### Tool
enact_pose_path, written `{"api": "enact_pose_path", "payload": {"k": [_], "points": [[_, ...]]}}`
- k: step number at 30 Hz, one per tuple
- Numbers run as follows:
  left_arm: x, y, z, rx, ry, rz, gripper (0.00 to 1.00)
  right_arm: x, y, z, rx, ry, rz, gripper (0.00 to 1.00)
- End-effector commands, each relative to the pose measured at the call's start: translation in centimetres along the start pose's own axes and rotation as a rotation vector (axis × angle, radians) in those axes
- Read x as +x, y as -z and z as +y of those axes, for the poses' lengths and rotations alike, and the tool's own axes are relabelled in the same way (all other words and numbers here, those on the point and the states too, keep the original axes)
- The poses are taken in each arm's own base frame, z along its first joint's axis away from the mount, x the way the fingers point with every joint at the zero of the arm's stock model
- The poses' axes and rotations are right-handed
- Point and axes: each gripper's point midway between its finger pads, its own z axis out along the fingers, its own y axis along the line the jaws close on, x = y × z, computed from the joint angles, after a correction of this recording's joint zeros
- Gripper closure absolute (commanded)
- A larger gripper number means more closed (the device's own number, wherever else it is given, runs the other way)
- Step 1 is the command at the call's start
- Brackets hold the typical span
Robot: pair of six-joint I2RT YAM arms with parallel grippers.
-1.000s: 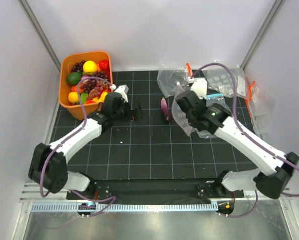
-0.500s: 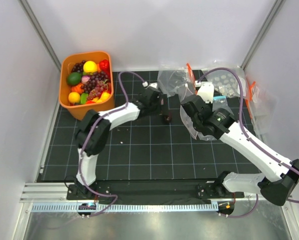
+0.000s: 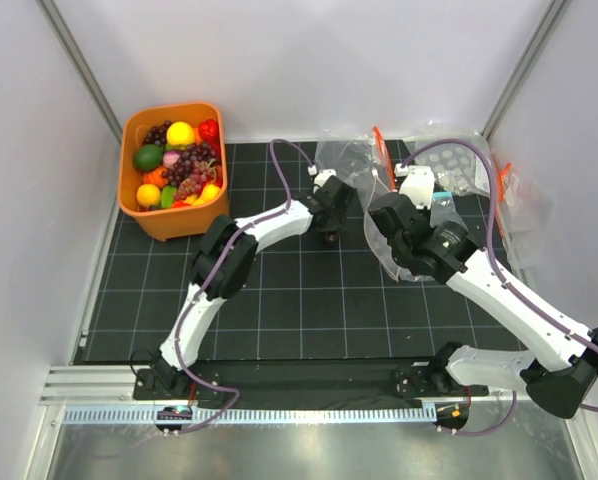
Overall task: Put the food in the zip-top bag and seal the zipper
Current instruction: Pick up the fake vegetable at the center of the board, then place the fake vegetable in the zipper food storage bag.
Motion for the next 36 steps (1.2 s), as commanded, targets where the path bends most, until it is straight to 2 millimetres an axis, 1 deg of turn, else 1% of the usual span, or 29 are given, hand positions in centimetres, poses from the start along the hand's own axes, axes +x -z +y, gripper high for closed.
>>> {"api": "enact_pose_path", "payload": {"k": [1,2,4,5,6,7,8,9,10,11,12,13,14,16,17,18,19,20,21,22,23,24,26,27,31,32,35,36], "points": [[0.1,1.6,2.1,-0.107,-0.053,-0.023,0.43,-1.1,0.3,-0.2,-0.008,-0.050,-0.040,0.99],[0.1,2.0,2.3,-0.110,-0.068,-0.025,0.55,-0.9,0.2,0.0,-0.011,-0.043,-0.034,0.99],[0.0,3.4,2.2,-0.083,-0.085,-0.031,0.67,-0.9,0.1,0.2,-0.015,-0.038,-0.029,0.99],[0.1,3.9,2.3,-0.072,-0.086,-0.031,0.76,-0.8,0.0,0.5,-0.021,-0.030,-0.023,0.99],[-0.4,5.3,2.1,-0.037,-0.078,-0.057,0.77,-0.6,0.0,1.0,-0.044,-0.011,-0.010,0.99],[-0.3,6.0,1.9,-0.006,-0.072,-0.053,0.80,-0.5,-0.2,1.6,-0.070,0.001,-0.004,0.99],[0.3,6.6,2.3,0.008,-0.070,-0.049,0.80,-0.2,-0.5,2.2,-0.084,0.022,0.010,0.99],[0.2,7.5,2.3,0.025,-0.063,-0.054,0.80,0.0,-0.7,2.7,-0.098,0.031,0.022,0.99],[-1.2,10.1,1.9,0.067,-0.046,-0.093,0.80,0.0,-0.8,3.0,-0.102,0.035,0.025,0.99],[-0.2,10.5,2.9,0.065,-0.046,-0.090,0.80,0.2,-1.0,3.3,-0.109,0.044,0.035,0.99],[-0.1,11.4,3.4,0.074,-0.039,-0.104,0.80,0.5,-1.1,4.2,-0.137,0.053,0.053,0.99],[-1.7,14.4,3.2,0.122,-0.009,-0.162,0.80,0.4,-1.2,4.8,-0.158,0.056,0.056,0.99],[-0.3,14.5,4.1,0.133,-0.005,-0.158,0.81,0.6,-1.3,5.4,-0.179,0.060,0.064,0.99],[-0.3,16.8,4.1,0.205,0.035,-0.187,0.80,1.1,-1.7,7.2,-0.231,0.068,0.096,0.99],[-0.2,18.9,3.7,0.289,0.052,-0.211,0.81,1.3,-1.8,7.8,-0.247,0.073,0.109,0.99],[-0.1,19.8,3.6,0.323,0.065,-0.217,0.81,1.1,-1.8,8.5,-0.262,0.076,0.117,0.99],[0.1,20.7,3.6,0.352,0.076,-0.223,0.81,1.8,-2.1,9.6,-0.271,0.102,0.141,0.99],[0.1,22.2,3.7,0.391,0.097,-0.244,0.81,2.0,-2.3,10.1,-0.271,0.109,0.149,0.99],[0.4,22.9,3.5,0.427,0.099,-0.237,0.81,1.7,-2.2,10.6,-0.277,0.110,0.146,0.99],[0.5,23.7,3.5,0.450,0.106,-0.240,0.80,2.3,-2.7,11.3,-0.270,0.130,0.166,0.99],[0.7,24.6,3.7,0.479,0.123,-0.248,0.80,2.0,-2.5,12.0,-0.283,0.133,0.162,0.99],[1.2,25.4,3.0,0.531,0.114,-0.226,0.80,2.1,-2.4,12.4,-0.288,0.140,0.166,0.99],[2.3,26.3,2.3,0.598,0.096,-0.179,0.80,2.5,-2.6,13.3,-0.291,0.159,0.176,0.99],[2.9,27.2,1.6,0.654,0.092,-0.143,0.80,2.3,-2.6,13.5,-0.291,0.157,0.171,0.99],[4.0,28.1,0.7,0.736,0.111,-0.094,0.80,2.2,-2.4,14.3,-0.291,0.167,0.160,0.99],[3.9,28.3,0.3,0.763,0.113,-0.098,0.80,2.1,-2.4,14.4,-0.287,0.167,0.155,0.99],[4.3,28.1,-0.3,0.783,0.117,-0.061,0.80,2.0,-2.0,14.9,-0.288,0.167,0.140,0.99],[4.5,27.7,-0.3,0.772,0.123,-0.048,0.80,2.1,-2.0,15.1,-0.285,0.170,0.138,0.99]]}}
